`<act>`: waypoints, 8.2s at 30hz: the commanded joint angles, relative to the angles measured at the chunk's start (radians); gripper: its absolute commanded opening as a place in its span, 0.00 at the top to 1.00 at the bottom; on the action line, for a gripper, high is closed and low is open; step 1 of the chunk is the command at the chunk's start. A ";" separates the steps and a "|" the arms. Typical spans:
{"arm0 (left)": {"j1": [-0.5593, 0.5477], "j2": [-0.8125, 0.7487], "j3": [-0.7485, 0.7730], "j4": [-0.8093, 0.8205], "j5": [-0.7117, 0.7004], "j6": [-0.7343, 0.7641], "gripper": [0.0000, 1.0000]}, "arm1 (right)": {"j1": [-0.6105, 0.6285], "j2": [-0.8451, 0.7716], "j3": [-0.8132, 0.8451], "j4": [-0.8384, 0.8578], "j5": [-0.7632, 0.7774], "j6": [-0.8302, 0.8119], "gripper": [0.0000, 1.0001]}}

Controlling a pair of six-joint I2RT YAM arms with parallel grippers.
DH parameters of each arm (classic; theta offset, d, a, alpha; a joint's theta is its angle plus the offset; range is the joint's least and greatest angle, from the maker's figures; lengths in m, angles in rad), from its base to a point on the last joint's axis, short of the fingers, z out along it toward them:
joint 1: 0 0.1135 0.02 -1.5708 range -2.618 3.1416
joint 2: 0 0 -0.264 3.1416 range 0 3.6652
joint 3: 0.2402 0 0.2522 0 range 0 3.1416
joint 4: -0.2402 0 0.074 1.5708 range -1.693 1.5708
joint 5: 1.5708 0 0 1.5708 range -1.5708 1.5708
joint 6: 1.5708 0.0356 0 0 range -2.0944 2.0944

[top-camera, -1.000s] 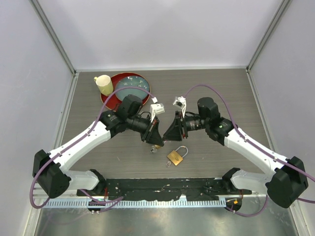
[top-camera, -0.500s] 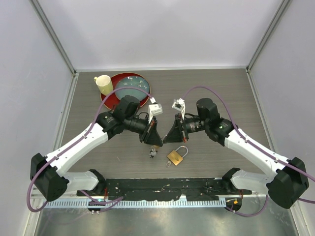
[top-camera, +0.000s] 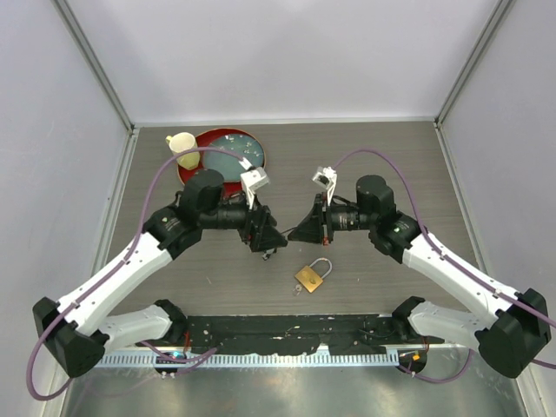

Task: Lock with the key
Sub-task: Lock the lock.

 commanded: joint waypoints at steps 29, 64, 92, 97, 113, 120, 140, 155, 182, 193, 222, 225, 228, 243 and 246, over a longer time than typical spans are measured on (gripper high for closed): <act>0.104 -0.175 -0.275 0.871 0.068 -0.211 0.37 | -0.027 -0.176 -0.086 0.546 0.210 0.425 0.99; 0.107 -0.143 -0.305 1.031 0.105 -0.314 1.00 | -0.035 -0.148 -0.083 0.484 0.205 0.381 0.91; 0.293 -0.086 -0.189 0.462 0.338 -0.306 1.00 | -0.170 -0.112 -0.043 0.310 0.037 0.173 0.26; 0.293 -0.080 -0.193 0.502 0.395 -0.369 1.00 | -0.156 -0.042 -0.038 0.356 -0.071 0.197 0.47; 0.293 -0.036 -0.210 0.640 0.428 -0.456 1.00 | -0.124 -0.007 -0.023 0.361 -0.083 0.183 0.59; 0.293 -0.030 -0.225 0.706 0.427 -0.495 1.00 | -0.122 0.002 -0.017 0.373 -0.086 0.187 0.74; 0.293 -0.010 -0.219 0.718 0.467 -0.498 1.00 | -0.121 -0.012 0.002 0.384 -0.063 0.181 0.53; 0.293 0.012 -0.250 0.863 0.470 -0.599 1.00 | -0.122 -0.022 -0.007 0.384 -0.078 0.164 0.93; 0.275 0.049 -0.276 1.019 0.436 -0.667 1.00 | -0.076 0.011 -0.017 0.510 -0.064 0.287 0.98; 0.264 0.044 -0.271 1.050 0.419 -0.671 1.00 | -0.061 0.027 -0.035 0.547 -0.049 0.330 0.99; 0.242 0.000 -0.290 0.905 0.249 -0.556 1.00 | -0.085 -0.122 0.046 0.306 0.413 0.222 0.09; 0.244 -0.022 -0.320 0.999 0.209 -0.591 1.00 | -0.092 -0.128 0.025 0.353 0.429 0.253 0.00; 0.241 -0.050 -0.351 1.069 0.154 -0.624 1.00 | -0.096 -0.124 0.005 0.413 0.423 0.299 0.00; 0.227 -0.105 -0.609 1.628 -0.279 -0.848 1.00 | -0.055 0.096 -0.050 0.947 0.302 0.597 0.10; 0.225 -0.102 -0.621 1.631 -0.319 -0.840 1.00 | -0.018 0.138 -0.021 0.948 0.319 0.600 0.11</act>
